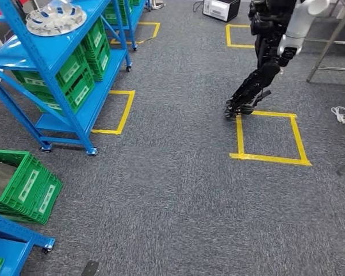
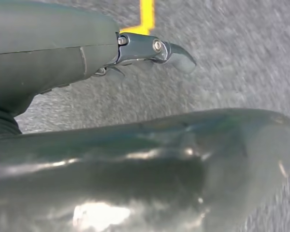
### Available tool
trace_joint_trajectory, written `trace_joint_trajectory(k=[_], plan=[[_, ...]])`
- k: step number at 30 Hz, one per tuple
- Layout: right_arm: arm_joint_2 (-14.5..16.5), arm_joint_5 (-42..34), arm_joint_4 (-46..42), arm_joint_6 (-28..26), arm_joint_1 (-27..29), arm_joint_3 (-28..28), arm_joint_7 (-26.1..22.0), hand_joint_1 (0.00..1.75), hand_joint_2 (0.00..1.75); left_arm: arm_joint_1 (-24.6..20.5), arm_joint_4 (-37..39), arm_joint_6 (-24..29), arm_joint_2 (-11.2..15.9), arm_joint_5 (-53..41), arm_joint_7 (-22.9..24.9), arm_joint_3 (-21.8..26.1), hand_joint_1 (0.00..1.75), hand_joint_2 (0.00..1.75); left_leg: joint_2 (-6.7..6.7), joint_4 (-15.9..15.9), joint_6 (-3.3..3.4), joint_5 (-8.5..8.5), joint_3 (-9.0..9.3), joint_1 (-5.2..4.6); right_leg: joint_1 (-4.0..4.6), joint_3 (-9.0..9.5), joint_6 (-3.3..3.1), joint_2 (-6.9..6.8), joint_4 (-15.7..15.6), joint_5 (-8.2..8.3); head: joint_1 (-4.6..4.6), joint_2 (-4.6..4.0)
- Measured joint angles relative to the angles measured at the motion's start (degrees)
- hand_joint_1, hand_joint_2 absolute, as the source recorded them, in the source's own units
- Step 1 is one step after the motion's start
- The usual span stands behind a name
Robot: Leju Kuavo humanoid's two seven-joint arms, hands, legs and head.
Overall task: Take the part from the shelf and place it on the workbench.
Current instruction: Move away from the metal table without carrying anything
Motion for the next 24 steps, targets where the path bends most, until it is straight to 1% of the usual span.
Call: trace_joint_trajectory(k=[1,2,3,4,5,6,7,8,9,10,11,12,13,14,15,16,17,18,19,20,21,22,23,24], plan=[[-0.01,-0.05,0.01,0.0,0.09,0.0,-0.01,0.0,0.0,0.0,0.0,-0.01,-0.01,-0.02,-0.02,0.0,0.0,0.0,-0.45,-0.22,0.16,0.37,0.07,0.18,-0.05,-1.47,0.17,1.57,2.96,-1.78,0.04,0.0],[-0.01,-0.1,0.01,-0.01,0.22,-0.01,-0.02,0.0,0.0,-0.08,0.0,-0.03,0.0,-0.04,-0.04,0.0,0.0,0.0,-0.94,-0.23,0.32,0.44,-0.02,0.23,-0.08,-3.24,0.28,2.6,6.61,-3.81,0.1,0.0],[-0.01,-0.14,0.02,0.0,0.35,-0.01,-0.01,0.0,0.0,-0.11,0.0,-0.06,-0.03,-0.05,-0.05,0.0,0.0,0.0,-1.5,-0.21,0.39,0.49,-0.14,0.24,-0.11,-5.1,0.4,3.06,10.32,-5.47,0.19,0.0],[-0.03,-0.17,0.02,0.0,0.45,-0.01,0.0,0.0,0.0,-0.04,0.0,-0.11,-0.07,-0.07,-0.06,-0.01,0.0,0.0,-2.09,-0.18,0.36,0.49,-0.22,0.25,-0.14,-6.45,0.51,3.23,12.71,-6.09,0.26,0.0],[-0.05,-0.17,0.02,-0.01,0.49,-0.01,0.02,0.0,0.0,0.05,0.0,-0.15,-0.09,-0.08,-0.07,-0.01,0.0,0.0,-2.67,-0.14,0.26,0.48,-0.25,0.29,-0.19,-6.89,0.62,3.31,13.09,-5.57,0.33,0.0],[-0.09,-0.17,0.02,-0.01,0.51,-0.01,0.03,0.0,0.0,0.14,0.0,-0.18,-0.11,-0.08,-0.07,-0.01,0.0,0.0,-3.23,-0.07,0.11,0.46,-0.22,0.38,-0.28,-6.34,0.74,3.4,11.43,-4.09,0.39,0.0],[-0.12,-0.17,0.02,-0.01,0.51,-0.01,0.04,0.0,0.0,0.19,0.0,-0.2,-0.14,-0.08,-0.07,-0.01,0.0,0.0,-3.82,0.04,-0.14,0.42,-0.17,0.51,-0.45,-4.76,0.91,3.77,7.86,-1.94,0.41,0.0],[-0.14,-0.16,0.02,0.0,0.49,-0.01,0.04,0.0,0.0,0.17,0.0,-0.2,-0.13,-0.08,-0.07,-0.01,0.0,0.0,-4.37,0.24,-0.52,0.32,-0.17,0.58,-0.58,-2.89,1.16,4.65,3.9,-0.15,0.42,0.0],[-0.14,-0.16,0.03,0.01,0.46,-0.01,0.04,0.0,0.0,0.11,0.0,-0.2,-0.11,-0.08,-0.07,-0.01,0.0,0.0,-4.9,0.51,-0.95,0.08,-0.21,0.61,-0.69,-1.35,1.04,5.38,0.64,1.11,0.49,0.0],[-0.13,-0.15,0.03,0.01,0.44,-0.01,0.03,0.0,0.0,0.05,0.0,-0.2,-0.09,-0.08,-0.07,-0.01,0.0,0.0,-5.33,0.7,-1.34,-0.15,-0.27,0.59,-0.71,-0.32,0.73,5.93,-1.47,1.75,0.51,0.0],[-0.12,-0.15,0.04,0.02,0.4,-0.01,0.03,0.0,0.0,0.01,0.0,-0.2,-0.07,-0.08,-0.08,-0.01,0.0,0.0,-5.69,0.77,-1.68,-0.34,-0.32,0.56,-0.6,0.03,0.23,6.09,-2.19,1.77,0.56,0.0],[-0.11,-0.15,0.04,0.02,0.38,-0.01,0.04,0.0,0.0,0.01,0.0,-0.2,-0.06,-0.08,-0.09,0.0,0.0,0.0,-6.03,0.73,-1.92,-0.43,-0.32,0.62,-0.52,0.14,-0.5,5.61,-2.28,1.83,0.59,0.0],[-0.11,-0.14,0.04,0.02,0.36,-0.01,0.04,0.0,0.0,0.05,0.0,-0.2,-0.04,-0.08,-0.1,0.01,0.0,0.0,-6.04,0.76,-2.08,-0.46,-0.29,0.7,-0.47,0.3,-1.05,5.07,-2.35,1.94,0.58,0.0],[-0.11,-0.11,0.04,0.02,0.34,-0.01,0.04,0.0,0.0,0.09,0.0,-0.2,-0.03,-0.08,-0.12,0.01,0.0,0.0,-5.49,1.32,-2.25,-0.86,-0.48,0.78,-0.46,0.4,-1.51,4.56,-2.45,2.08,0.53,0.0],[-0.11,-0.09,0.04,0.02,0.36,-0.01,0.03,0.0,0.0,0.1,0.0,-0.19,-0.02,-0.08,-0.13,0.02,0.0,0.0,-4.57,2.71,-2.4,-1.76,-1.05,0.84,-0.48,0.45,-1.9,4.04,-2.55,2.21,0.38,0.0],[-0.12,-0.06,0.04,0.02,0.43,-0.01,0.03,0.0,0.0,0.05,0.0,-0.19,-0.01,-0.08,-0.14,0.02,0.0,0.0,-3.42,5.43,-2.53,-3.38,-2.25,0.87,-0.44,0.43,-2.19,3.46,-2.64,2.28,0.26,0.0],[-0.13,-0.05,0.04,0.02,0.52,-0.02,0.03,0.0,0.0,-0.01,0.0,-0.18,-0.02,-0.08,-0.15,0.02,0.0,0.0,-2.45,9.24,-2.66,-5.47,-4.01,0.9,-0.31,0.32,-2.36,2.9,-2.64,2.24,0.13,0.0],[-0.13,-0.05,0.04,0.02,0.58,-0.02,0.04,0.0,0.0,-0.04,0.0,-0.18,-0.03,-0.08,-0.15,0.02,0.0,0.0,-2.01,13.36,-2.73,-7.43,-5.94,0.93,-0.15,0.27,-2.5,2.27,-2.64,2.17,0.09,0.0],[-0.14,-0.04,0.04,0.02,0.62,-0.03,0.04,0.0,0.0,-0.01,0.0,-0.18,-0.03,-0.08,-0.15,0.02,0.0,0.0,-1.85,16.81,-2.71,-8.79,-7.52,0.93,0.03,0.25,-2.59,1.6,-2.64,2.1,0.12,0.0],[-0.14,-0.04,0.04,0.02,0.61,-0.03,0.04,0.0,0.0,0.1,0.0,-0.18,-0.03,-0.08,-0.15,0.02,0.0,0.0,-1.83,18.4,-2.57,-9.07,-8.2,0.89,0.2,0.24,-2.66,0.98,-2.63,2.04,0.1,0.0],[-0.14,-0.04,0.04,0.02,0.59,-0.02,0.04,0.0,0.0,0.2,0.0,-0.18,-0.03,-0.08,-0.15,0.02,0.0,0.0,-1.79,17.64,-2.29,-8.21,-7.73,0.77,0.34,0.26,-2.71,0.38,-2.63,2.01,0.12,0.0],[-0.13,-0.02,0.04,0.02,0.57,-0.02,0.04,0.0,0.0,0.28,0.0,-0.18,-0.03,-0.08,-0.15,0.02,0.0,0.0,-1.55,14.73,-1.92,-6.55,-6.15,0.54,0.44,0.32,-2.74,-0.21,-2.63,1.98,0.11,0.0],[-0.09,0.0,0.04,0.02,0.53,-0.01,0.04,0.0,0.0,0.28,0.0,-0.18,-0.01,-0.08,-0.16,0.02,0.0,0.0,-0.51,10.36,-1.39,-4.63,-3.73,0.12,0.5,0.45,-2.73,-0.8,-2.64,1.96,0.12,0.0],[-0.05,0.0,0.04,0.03,0.51,-0.01,0.04,0.0,0.0,0.17,0.0,-0.18,0.03,-0.08,-0.16,0.02,0.0,0.0,0.88,6.0,-0.88,-3.14,-1.38,-0.33,0.62,0.59,-2.63,-1.35,-2.58,1.83,0.12,0.0]])
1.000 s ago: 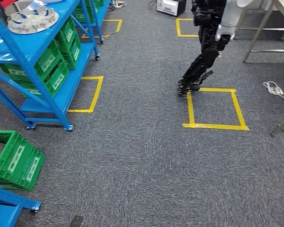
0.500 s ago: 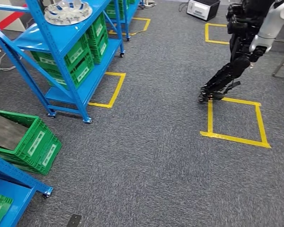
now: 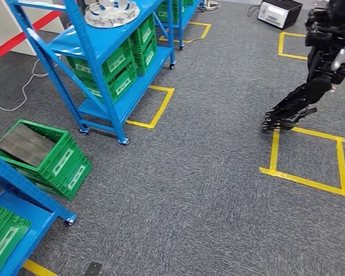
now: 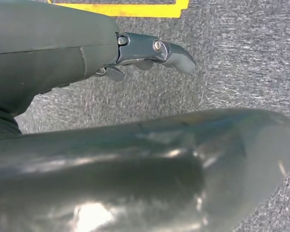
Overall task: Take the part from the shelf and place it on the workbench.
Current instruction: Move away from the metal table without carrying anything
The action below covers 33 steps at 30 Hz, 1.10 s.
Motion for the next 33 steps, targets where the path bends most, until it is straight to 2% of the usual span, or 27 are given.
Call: trace_joint_trajectory(k=[1,2,3,4,5,6,7,9,10,11,12,13,15,16,17,18,20,22,24,25,26,27,28,29,31,32,33], plan=[[0.04,-0.01,0.0,0.01,-0.01,0.0,-0.01,0.0,0.0,-0.15,0.0,0.0,0.04,-0.01,-0.03,0.0,0.0,0.0,1.2,-3.22,0.38,0.89,1.72,-0.4,0.07,0.15,0.19,-0.48,-0.01,-0.11,0.07,0.0],[0.07,-0.02,0.0,0.02,-0.07,0.0,-0.01,0.0,0.0,-0.28,0.0,0.0,0.09,-0.01,-0.07,0.0,0.0,0.0,2.06,-5.09,0.66,1.2,2.68,-0.7,0.1,0.32,0.43,-1.0,-0.04,-0.23,0.11,0.0],[0.08,-0.04,0.0,0.02,-0.16,0.01,-0.01,0.0,0.0,-0.32,0.0,0.0,0.11,-0.01,-0.11,0.0,0.0,0.0,1.99,-5.63,0.77,1.15,2.83,-0.81,0.12,0.5,0.71,-1.52,-0.16,-0.31,0.16,0.0],[0.08,-0.05,0.0,0.03,-0.33,0.02,-0.02,0.0,0.0,-0.28,0.0,0.0,0.11,-0.02,-0.16,0.0,0.0,0.0,1.34,-5.86,0.91,1.34,2.85,-0.79,0.09,0.89,0.98,-2.06,-0.34,-0.32,0.2,0.0],[0.08,-0.06,0.0,0.03,-0.5,0.04,-0.01,0.0,0.0,-0.13,0.01,0.0,0.09,-0.02,-0.19,0.0,0.0,0.0,0.77,-6.27,1.02,1.79,3.01,-0.64,0.07,1.11,1.24,-1.97,-0.22,-0.46,0.18,0.0],[0.08,-0.07,0.0,0.02,-0.6,0.07,-0.04,0.0,0.0,-0.04,0.01,0.01,0.08,-0.01,-0.22,0.01,0.0,0.0,0.24,-6.69,1.18,2.3,3.17,-0.42,0.06,0.96,1.5,-0.95,0.53,-0.98,0.27,0.0],[0.08,-0.07,0.01,0.02,-0.64,0.08,-0.06,0.0,0.0,-0.06,0.02,0.04,0.07,-0.02,-0.26,0.01,0.0,0.0,-0.35,-7.08,1.32,2.8,3.28,-0.16,0.02,0.15,1.78,0.6,2.57,-2.13,0.35,0.0],[0.06,-0.11,0.03,0.02,-0.44,0.09,-0.11,0.0,0.0,-0.22,0.02,0.05,-0.01,-0.03,-0.33,0.03,0.0,0.0,-1.57,-7.25,1.48,3.17,3.12,0.13,-0.23,-3.59,2.29,3.75,9.83,-5.53,0.56,0.0],[0.04,-0.13,0.04,0.03,-0.29,0.08,-0.09,0.0,0.0,-0.24,0.02,0.03,-0.08,-0.04,-0.33,0.04,0.0,0.0,-2.29,-7.21,1.48,3.17,3.01,0.18,-0.33,-5.62,2.51,4.34,13.52,-6.82,0.56,0.0],[0.02,-0.14,0.04,0.03,-0.14,0.08,-0.06,0.0,0.0,-0.15,0.02,-0.01,-0.15,-0.04,-0.33,0.04,0.0,0.0,-2.97,-7.16,1.45,3.14,2.95,0.2,-0.38,-7.01,2.68,4.55,15.67,-7.09,0.56,0.0],[-0.01,-0.13,0.04,0.03,-0.04,0.07,-0.04,0.0,0.0,-0.03,0.02,-0.02,-0.2,-0.04,-0.33,0.04,0.0,0.0,-3.63,-7.11,1.37,3.09,3.0,0.26,-0.4,-7.39,2.8,4.64,15.61,-6.14,0.56,0.0],[-0.02,-0.1,0.04,0.03,0.01,0.07,-0.02,0.0,0.0,0.06,0.03,-0.02,-0.24,-0.04,-0.33,0.04,0.0,0.0,-4.27,-7.04,1.24,3.02,3.1,0.35,-0.42,-6.66,2.87,4.83,13.27,-4.17,0.55,0.0],[-0.04,-0.05,0.04,0.03,0.02,0.07,-0.02,0.0,0.0,0.04,0.03,-0.02,-0.28,-0.04,-0.34,0.04,0.0,0.0,-5.42,-6.8,0.78,2.7,3.34,0.51,-0.51,-3.41,2.88,6.35,5.18,0.04,0.6,0.0],[-0.04,-0.03,0.04,0.04,-0.01,0.07,-0.02,0.0,0.0,-0.04,0.03,-0.02,-0.3,-0.05,-0.34,0.04,0.0,0.0,-5.94,-6.65,0.44,2.44,3.41,0.52,-0.54,-2.07,2.63,7.13,1.98,1.19,0.63,0.0],[-0.04,-0.03,0.04,0.04,-0.06,0.07,-0.02,0.0,0.0,-0.12,0.03,-0.02,-0.32,-0.08,-0.34,0.04,0.0,0.0,-6.36,-6.56,0.09,2.17,3.45,0.54,-0.5,-1.3,2.26,7.65,0.15,1.52,0.62,0.0],[-0.04,-0.04,0.04,0.05,-0.11,0.08,-0.02,0.0,0.0,-0.17,0.03,-0.01,-0.34,-0.11,-0.34,0.04,0.0,0.0,-6.74,-6.56,-0.25,1.95,3.46,0.56,-0.36,-1.05,1.82,7.73,-0.4,1.4,0.64,0.0],[-0.03,-0.04,0.04,0.05,-0.2,0.1,-0.02,0.0,0.0,-0.17,0.03,-0.01,-0.33,-0.19,-0.34,0.04,0.0,0.0,-7.21,-6.54,-0.84,1.76,3.5,0.75,-0.31,-0.56,0.75,6.64,-0.8,1.63,0.61,0.0],[-0.03,-0.01,0.04,0.05,-0.16,0.13,-0.03,0.0,0.0,-0.22,0.04,0.01,-0.3,-0.2,-0.34,0.04,0.0,0.0,-5.83,-4.04,-1.41,0.13,2.41,0.85,-0.48,-0.07,-0.07,5.47,-1.33,2.09,0.37,0.0],[-0.07,0.0,0.04,0.05,0.03,0.14,-0.03,0.0,0.0,-0.31,0.04,0.02,-0.31,-0.26,-0.34,0.04,0.0,0.0,-3.71,2.9,-1.95,-3.63,-0.99,1.1,-0.46,-0.24,-0.43,4.2,-1.48,2.13,0.1,0.0],[-0.09,-0.01,0.04,0.05,0.1,0.14,-0.02,0.0,0.0,-0.3,0.04,0.02,-0.32,-0.3,-0.34,0.04,0.0,0.0,-3.2,6.82,-2.19,-5.32,-2.99,1.28,-0.42,-0.43,-0.5,3.52,-1.48,2.03,0.06,0.0],[-0.1,-0.02,0.04,0.05,0.13,0.14,-0.01,0.0,0.0,-0.2,0.04,0.02,-0.32,-0.34,-0.34,0.04,0.0,0.0,-2.98,9.46,-2.39,-6.08,-4.37,1.43,-0.38,-0.6,-0.51,2.89,-1.48,1.92,0.07,0.0],[-0.1,-0.01,0.04,0.05,0.13,0.14,-0.01,0.0,0.0,-0.08,0.04,0.02,-0.32,-0.38,-0.34,0.04,0.0,0.0,-2.83,10.1,-2.53,-5.76,-4.8,1.55,-0.37,-0.67,-0.47,2.28,-1.48,1.81,0.04,0.0],[-0.1,0.02,0.04,0.05,0.11,0.15,0.0,0.0,0.0,0.02,0.04,0.02,-0.32,-0.4,-0.34,0.04,0.0,0.0,-2.63,8.45,-2.6,-4.43,-4.09,1.65,-0.39,-0.58,-0.38,1.69,-1.48,1.71,0.04,0.0],[-0.1,0.07,0.05,0.05,0.1,0.17,0.0,0.0,0.0,0.06,0.04,0.02,-0.32,-0.42,-0.34,0.04,0.0,0.0,-2.13,4.9,-2.61,-2.51,-2.34,1.71,-0.41,-0.45,-0.24,1.09,-1.48,1.61,0.03,0.0],[-0.1,0.22,0.05,0.04,0.12,0.2,0.0,0.0,0.0,-0.14,0.04,0.01,-0.34,-0.48,-0.34,0.04,0.0,0.0,0.25,-2.91,-2.38,0.65,1.57,1.7,-0.23,0.09,0.36,0.05,-1.34,1.29,0.04,0.0],[-0.1,0.28,0.05,0.02,0.09,0.21,0.0,0.0,0.0,-0.28,0.04,0.0,-0.36,-0.5,-0.36,0.04,0.0,0.0,1.06,-5.19,-2.15,1.44,2.7,1.64,-0.14,0.27,0.77,-0.37,-1.26,1.11,0.19,0.0],[-0.1,0.31,0.04,0.01,0.0,0.22,0.0,0.0,0.0,-0.34,0.04,-0.01,-0.37,-0.51,-0.37,0.04,0.0,0.0,1.47,-6.1,-1.86,1.71,3.11,1.54,-0.1,0.5,1.21,-0.78,-1.22,0.94,0.31,0.0]])
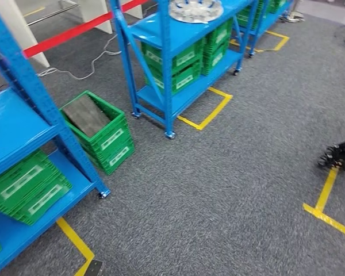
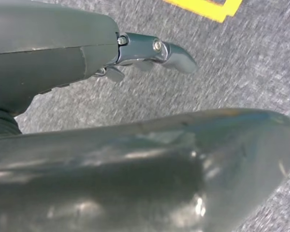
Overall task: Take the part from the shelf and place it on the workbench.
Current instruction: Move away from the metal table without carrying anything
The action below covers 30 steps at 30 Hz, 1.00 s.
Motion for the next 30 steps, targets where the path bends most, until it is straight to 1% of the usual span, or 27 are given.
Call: trace_joint_trajectory(k=[2,3,4,5,6,7,8,9,10,11,12,13,14,15,17,18,19,20,21,23,24,25,26,27,28,29,30], plan=[[0.0,-0.02,0.0,-0.02,-0.39,0.02,0.0,0.0,0.0,0.09,0.0,-0.01,0.05,-0.01,-0.02,0.01,0.0,0.0,-1.03,-0.08,0.72,0.37,-0.03,-0.12,-0.26,0.41,0.76,-0.66,-0.03,-0.21,0.21,0.0],[0.0,-0.03,0.0,-0.02,-0.58,0.02,-0.01,0.0,0.0,0.14,0.0,-0.01,0.09,-0.01,-0.02,0.02,0.0,0.0,-1.46,-0.18,1.1,0.56,-0.02,-0.09,-0.42,0.39,1.11,-0.15,0.44,-0.65,0.24,0.0],[0.0,-0.04,0.01,-0.02,-0.68,0.03,-0.01,0.0,0.0,0.11,0.0,-0.02,0.12,-0.01,-0.03,0.03,0.0,0.0,-1.96,-0.27,1.45,0.78,-0.04,-0.03,-0.54,-0.17,1.38,0.95,1.88,-1.65,0.33,0.0],[0.01,-0.08,0.02,0.0,-0.66,0.03,-0.02,0.0,0.0,0.02,0.0,-0.06,0.1,-0.01,-0.03,0.04,0.0,0.0,-2.48,-0.35,1.78,0.98,-0.1,0.05,-0.63,-1.59,1.61,2.41,4.68,-3.26,0.43,0.0],[0.01,-0.13,0.04,0.02,-0.55,0.04,-0.02,0.0,0.0,-0.07,0.0,-0.12,0.08,-0.01,-0.04,0.04,0.0,0.0,-2.99,-0.34,1.97,1.04,-0.25,0.0,-0.63,-3.52,1.74,3.87,8.5,-5.17,0.55,0.0],[0.01,-0.18,0.07,0.04,-0.39,0.05,-0.02,0.0,0.0,-0.1,0.0,-0.18,0.04,-0.01,-0.04,0.04,0.0,0.0,-3.63,-0.33,2.13,1.07,-0.34,-0.08,-0.62,-5.79,1.79,4.69,12.74,-6.86,0.57,0.0],[0.01,-0.21,0.09,0.07,-0.22,0.05,-0.01,0.0,0.0,-0.06,0.0,-0.23,0.02,-0.01,-0.04,0.04,0.0,0.0,-4.29,-0.32,2.23,1.07,-0.41,-0.21,-0.57,-7.78,1.76,5.11,16.07,-7.69,0.59,0.0],[-0.01,-0.21,0.11,0.07,-0.08,0.05,0.0,0.0,0.0,0.03,0.01,-0.25,0.02,-0.01,-0.04,0.05,0.0,0.0,-4.96,-0.31,2.3,1.03,-0.38,-0.35,-0.48,-8.94,1.62,5.31,17.5,-7.35,0.58,0.0],[-0.01,-0.2,0.11,0.07,0.01,0.05,0.01,0.0,0.0,0.11,0.01,-0.25,0.01,-0.01,-0.04,0.06,0.0,0.0,-5.63,-0.3,2.36,0.98,-0.29,-0.5,-0.36,-9.1,1.36,5.5,16.72,-5.9,0.58,0.0],[-0.02,-0.19,0.11,0.07,0.05,0.04,0.02,0.0,0.0,0.15,0.01,-0.25,0.01,-0.01,-0.04,0.07,0.0,0.0,-6.29,-0.3,2.4,0.92,-0.14,-0.62,-0.21,-8.14,0.96,5.87,13.61,-3.55,0.58,0.0],[-0.04,-0.18,0.11,0.07,0.06,0.04,0.01,0.0,0.0,0.13,0.01,-0.25,-0.03,-0.01,-0.04,0.08,0.0,0.0,-6.9,-0.3,2.42,0.86,-0.01,-0.63,-0.03,-6.51,0.42,6.92,9.29,-1.06,0.57,0.0],[-0.12,-0.17,0.12,0.07,0.05,0.05,0.01,0.0,0.0,0.05,0.01,-0.27,-0.1,-0.01,-0.04,0.09,0.0,0.0,-7.51,-0.29,2.31,0.71,0.06,-0.71,0.14,-4.86,-0.11,8.0,5.28,0.65,0.57,0.0],[-0.2,-0.17,0.13,0.07,0.03,0.06,-0.01,0.0,0.0,-0.03,0.02,-0.28,-0.19,-0.01,-0.04,0.09,0.0,0.0,-8.06,-0.27,2.15,0.57,0.05,-0.74,0.29,-3.56,-0.51,8.87,2.36,1.67,0.59,0.0],[-0.28,-0.17,0.14,0.07,-0.02,0.07,-0.02,0.0,0.0,-0.08,0.02,-0.3,-0.27,-0.01,-0.04,0.1,0.0,0.0,-8.53,-0.27,1.91,0.45,-0.02,-0.7,0.44,-2.77,-0.78,9.4,0.9,1.89,0.6,0.0],[-0.33,-0.19,0.16,0.08,-0.16,0.08,0.0,0.0,0.0,-0.03,0.03,-0.31,-0.31,-0.01,-0.04,0.11,0.0,0.0,-9.34,-0.37,1.28,0.34,-0.05,-0.65,0.54,-2.13,-1.07,8.58,0.32,1.85,0.69,0.0],[-0.31,-0.19,0.16,0.08,-0.21,0.07,0.01,0.0,0.0,0.04,0.03,-0.29,-0.27,-0.01,-0.04,0.12,0.0,0.0,-9.02,-0.06,0.98,0.09,-0.12,-0.62,0.45,-1.85,-1.27,8.03,-0.06,2.03,0.67,0.0],[-0.29,-0.19,0.17,0.09,-0.2,0.07,0.01,0.0,0.0,0.06,0.03,-0.25,-0.24,-0.01,-0.04,0.13,0.0,0.0,-8.27,0.85,0.68,-0.56,-0.5,-0.61,0.3,-1.63,-1.53,7.46,-0.46,2.18,0.57,0.0],[-0.28,-0.19,0.17,0.1,-0.13,0.07,-0.01,0.0,0.0,-0.01,0.03,-0.22,-0.2,-0.01,-0.04,0.13,0.0,0.0,-7.15,2.86,0.4,-1.79,-1.41,-0.56,0.13,-1.43,-1.74,6.8,-0.83,2.31,0.38,0.0],[-0.28,-0.2,0.17,0.11,-0.02,0.07,-0.01,0.0,0.0,-0.09,0.03,-0.19,-0.19,-0.01,-0.04,0.14,0.0,0.0,-5.86,6.29,0.09,-3.59,-3.1,-0.37,0.07,-1.3,-1.91,6.1,-0.99,2.28,0.24,0.0],[-0.28,-0.22,0.17,0.16,0.13,0.07,0.0,0.0,0.0,-0.18,0.04,-0.2,-0.16,-0.01,-0.04,0.15,0.0,0.0,-4.65,13.89,-0.64,-6.74,-7.09,0.11,0.02,-1.33,-2.01,4.61,-1.01,1.99,0.07,0.0],[-0.28,-0.26,0.17,0.19,0.15,0.07,-0.01,0.0,0.0,-0.09,0.04,-0.24,-0.13,-0.01,-0.04,0.16,0.0,0.0,-4.41,16.02,-1.04,-7.06,-8.32,0.38,-0.07,-1.37,-1.91,3.89,-0.98,1.78,0.1,0.0],[-0.27,-0.3,0.17,0.23,0.14,0.07,-0.02,0.0,0.0,0.03,0.04,-0.29,-0.08,-0.01,-0.04,0.16,0.0,0.0,-4.25,15.93,-1.39,-6.31,-8.47,0.62,-0.2,-1.41,-1.72,3.27,-0.92,1.57,0.05,0.0],[-0.27,-0.37,0.17,0.28,0.13,0.07,-0.04,0.0,0.0,0.12,0.04,-0.34,-0.04,-0.01,-0.05,0.17,0.0,0.0,-3.99,13.57,-1.76,-4.66,-7.48,0.9,-0.41,-1.37,-1.45,2.68,-0.8,1.33,0.08,0.0],[-0.27,-0.43,0.17,0.32,0.12,0.07,-0.08,0.0,0.0,0.15,0.04,-0.38,-0.01,-0.02,-0.08,0.17,0.0,0.0,-3.21,9.76,-2.19,-2.69,-5.65,1.21,-0.61,-1.22,-1.04,2.09,-0.57,1.05,0.05,0.0],[-0.38,-0.48,0.17,0.35,0.11,0.07,-0.1,0.0,0.0,0.06,0.04,-0.41,-0.11,-0.04,-0.11,0.17,0.0,0.0,-1.92,6.05,-2.5,-1.14,-3.88,1.48,-0.62,-1.03,-0.53,1.58,-0.17,0.65,-0.08,0.0],[-0.47,-0.51,0.16,0.36,0.11,0.07,-0.14,0.0,0.0,-0.06,0.04,-0.45,-0.17,-0.06,-0.15,0.18,0.0,0.0,-0.98,3.17,-2.45,0.0,-2.49,1.67,-0.64,-0.87,0.01,1.08,0.22,0.19,-0.06,0.0],[-0.57,-0.52,0.16,0.35,0.06,0.07,-0.15,0.0,0.0,-0.16,0.04,-0.48,-0.25,-0.09,-0.2,0.19,0.0,0.0,-0.29,1.68,-2.15,0.43,-1.75,1.7,-0.61,-0.66,0.51,0.7,0.48,-0.22,0.16,0.0]])
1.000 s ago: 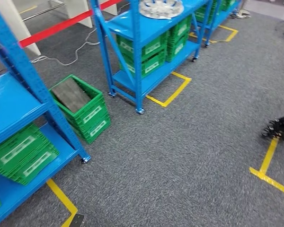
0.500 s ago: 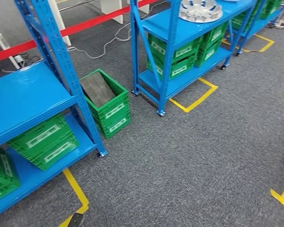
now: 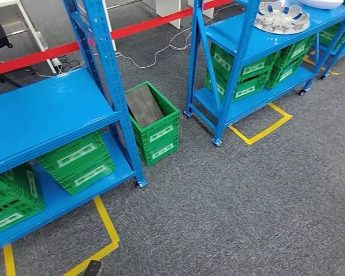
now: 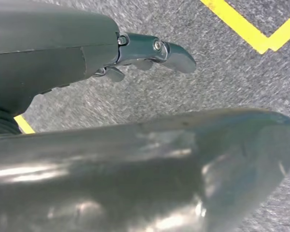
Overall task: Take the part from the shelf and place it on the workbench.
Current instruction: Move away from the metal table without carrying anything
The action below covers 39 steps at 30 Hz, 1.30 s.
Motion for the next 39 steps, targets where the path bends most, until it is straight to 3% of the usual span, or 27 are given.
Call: trace_joint_trajectory(k=[3,5,7,8,9,10,11,12,14,16,18,20,22,24,25,26,28,30,31,33,35,36,39], plan=[[-0.07,0.0,0.0,-0.02,-0.39,0.0,-0.04,0.0,0.0,0.09,0.0,-0.04,0.02,-0.14,-0.1,0.03,0.0,0.0,-0.98,-0.18,1.76,0.08,-0.08,-0.47,-0.48,0.76,1.22,-0.64,0.0,-0.45,0.8,0.0],[-0.02,0.01,0.02,-0.01,-0.5,0.02,-0.11,0.0,0.0,0.07,0.0,-0.1,0.07,-0.21,-0.11,0.07,0.0,0.0,-1.86,-0.33,2.64,0.41,-0.1,-0.53,-0.81,-0.12,1.78,1.21,2.34,-2.03,0.91,0.0],[0.02,0.02,0.04,-0.01,-0.39,0.04,-0.15,0.0,0.0,-0.15,0.0,-0.21,0.06,-0.25,-0.12,0.08,0.0,0.0,-2.86,-0.41,3.21,0.52,-0.22,-0.7,-0.76,-3.87,1.8,3.7,9.54,-5.6,1.04,0.0],[0.01,0.01,0.04,0.0,-0.31,0.04,-0.14,0.0,0.0,-0.23,0.0,-0.27,0.06,-0.27,-0.13,0.08,0.0,0.0,-3.46,-0.41,3.39,0.46,-0.28,-0.87,-0.67,-6.16,1.68,4.25,13.71,-7.08,1.03,0.0],[0.0,0.01,0.04,0.0,-0.22,0.04,-0.12,0.0,0.0,-0.24,0.0,-0.33,0.06,-0.28,-0.13,0.08,0.0,0.0,-4.12,-0.41,3.51,0.39,-0.26,-1.06,-0.54,-8.02,1.47,4.5,16.65,-7.63,1.03,0.0],[0.0,0.0,0.05,0.01,-0.15,0.04,-0.1,0.0,0.0,-0.21,0.0,-0.37,0.07,-0.3,-0.13,0.08,0.0,0.0,-4.79,-0.41,3.59,0.32,-0.17,-1.24,-0.39,-8.96,1.15,4.64,17.5,-7.0,1.02,0.0],[0.01,-0.01,0.05,0.01,-0.1,0.04,-0.1,0.0,0.0,-0.18,0.0,-0.39,0.07,-0.31,-0.13,0.08,0.0,0.0,-5.49,-0.41,3.66,0.25,-0.03,-1.39,-0.17,-8.78,0.69,4.85,15.96,-5.21,1.0,0.0],[0.01,-0.01,0.06,0.01,-0.09,0.04,-0.11,0.0,0.0,-0.19,0.0,-0.4,0.07,-0.32,-0.13,0.08,0.0,0.0,-6.19,-0.41,3.69,0.19,0.12,-1.52,0.11,-7.67,0.09,5.4,12.52,-2.73,1.01,0.0],[-0.13,-0.01,0.06,-0.01,-0.11,0.04,-0.11,0.0,0.0,-0.32,0.01,-0.44,-0.13,-0.33,-0.13,0.08,0.0,0.0,-7.44,-0.44,3.57,0.05,0.18,-1.51,0.64,-4.64,-1.48,7.96,4.88,1.05,0.92,0.0],[-0.29,-0.01,0.07,-0.03,-0.13,0.05,-0.1,0.0,0.0,-0.42,0.02,-0.51,-0.32,-0.35,-0.15,0.09,0.0,0.0,-8.55,-0.56,3.04,0.05,-0.12,-1.2,1.01,-3.01,-2.47,9.58,1.53,1.82,0.85,0.0],[-0.28,-0.02,0.09,-0.04,-0.22,0.05,-0.06,0.0,0.0,-0.33,0.02,-0.54,-0.32,-0.37,-0.16,0.1,0.0,0.0,-9.5,-0.98,2.25,0.2,-0.09,-0.96,1.01,-2.24,-2.61,8.73,0.44,1.98,0.89,0.0],[-0.19,-0.01,0.09,-0.04,-0.28,0.04,-0.09,0.0,0.0,-0.3,0.02,-0.52,-0.25,-0.38,-0.18,0.1,0.0,0.0,-8.08,0.04,1.64,-0.64,-0.49,-1.09,0.73,-1.27,-2.66,7.4,-1.13,2.43,0.73,0.0],[-0.13,0.0,0.09,-0.03,-0.18,0.04,-0.17,0.0,0.0,-0.52,0.02,-0.48,-0.12,-0.39,-0.21,0.1,0.0,0.0,-5.29,5.54,1.17,-3.6,-3.22,-1.18,0.71,-0.55,-2.77,5.79,-1.9,2.5,0.4,0.0],[-0.13,-0.02,0.1,-0.01,-0.08,0.04,-0.19,0.0,0.0,-0.62,0.02,-0.44,0.0,-0.42,-0.21,0.1,0.0,0.0,-4.16,12.42,0.67,-6.18,-6.78,-1.06,0.82,-0.31,-2.87,4.19,-1.78,2.14,0.29,0.0],[-0.13,-0.02,0.1,0.0,-0.08,0.04,-0.18,0.0,0.0,-0.53,0.02,-0.43,0.06,-0.43,-0.21,0.1,0.0,0.0,-4.02,13.84,0.45,-6.06,-7.6,-0.99,0.83,-0.32,-2.83,3.5,-1.61,1.88,0.34,0.0],[-0.12,-0.02,0.1,0.01,-0.11,0.04,-0.17,0.0,0.0,-0.42,0.02,-0.43,0.13,-0.44,-0.21,0.1,0.0,0.0,-3.9,13.02,0.23,-4.87,-7.35,-0.91,0.78,-0.41,-2.72,2.86,-1.39,1.61,0.32,0.0],[-0.09,-0.01,0.1,0.02,-0.15,0.04,-0.17,0.0,0.0,-0.32,0.02,-0.43,0.27,-0.49,-0.21,0.1,0.0,0.0,-2.82,6.24,-0.07,-1.15,-4.13,-0.71,0.66,-0.44,-2.24,1.74,-0.79,0.98,0.3,0.0],[-0.09,-0.01,0.1,0.02,-0.22,0.04,-0.16,0.0,0.0,-0.49,0.02,-0.43,0.23,-0.57,-0.21,0.1,0.0,0.0,-1.38,0.74,0.39,0.88,-1.43,-0.71,0.75,-0.34,-1.41,0.95,-0.04,0.18,0.45,0.0],[-0.1,-0.01,0.1,0.02,-0.32,0.04,-0.15,0.0,0.0,-0.55,0.02,-0.42,0.21,-0.6,-0.22,0.1,0.0,0.0,-1.05,-0.14,0.89,0.98,-1.05,-0.84,0.8,-0.25,-1.0,0.69,0.22,-0.14,0.58,0.0],[-0.1,-0.01,0.1,0.01,-0.57,0.04,-0.12,0.0,0.0,-0.5,0.02,-0.38,0.26,-0.63,-0.22,0.1,0.0,0.0,-1.71,0.0,2.06,1.0,-1.27,-1.12,0.64,0.15,-0.32,0.21,0.28,-0.39,0.77,0.0],[-0.07,-0.01,0.11,0.01,-0.72,0.05,-0.12,0.0,0.0,-0.38,0.02,-0.36,0.32,-0.67,-0.21,0.1,0.0,0.0,-2.36,-0.21,2.88,1.3,-1.33,-1.07,0.36,-0.1,0.32,1.11,1.39,-1.37,0.91,0.0],[-0.04,-0.01,0.13,0.01,-0.73,0.05,-0.13,0.0,0.0,-0.38,0.02,-0.36,0.31,-0.72,-0.21,0.1,0.0,0.0,-2.72,-0.32,3.18,1.47,-1.36,-0.97,0.27,-1.04,0.58,2.07,3.45,-2.75,1.04,0.0],[0.0,-0.01,0.15,0.02,-0.56,0.07,-0.04,0.0,0.0,-0.4,0.02,-0.36,0.25,-0.79,-0.21,0.1,0.0,0.0,-3.99,-0.34,3.45,1.53,-1.57,-1.05,0.16,-6.7,0.94,4.3,14.61,-7.95,1.27,0.0]])
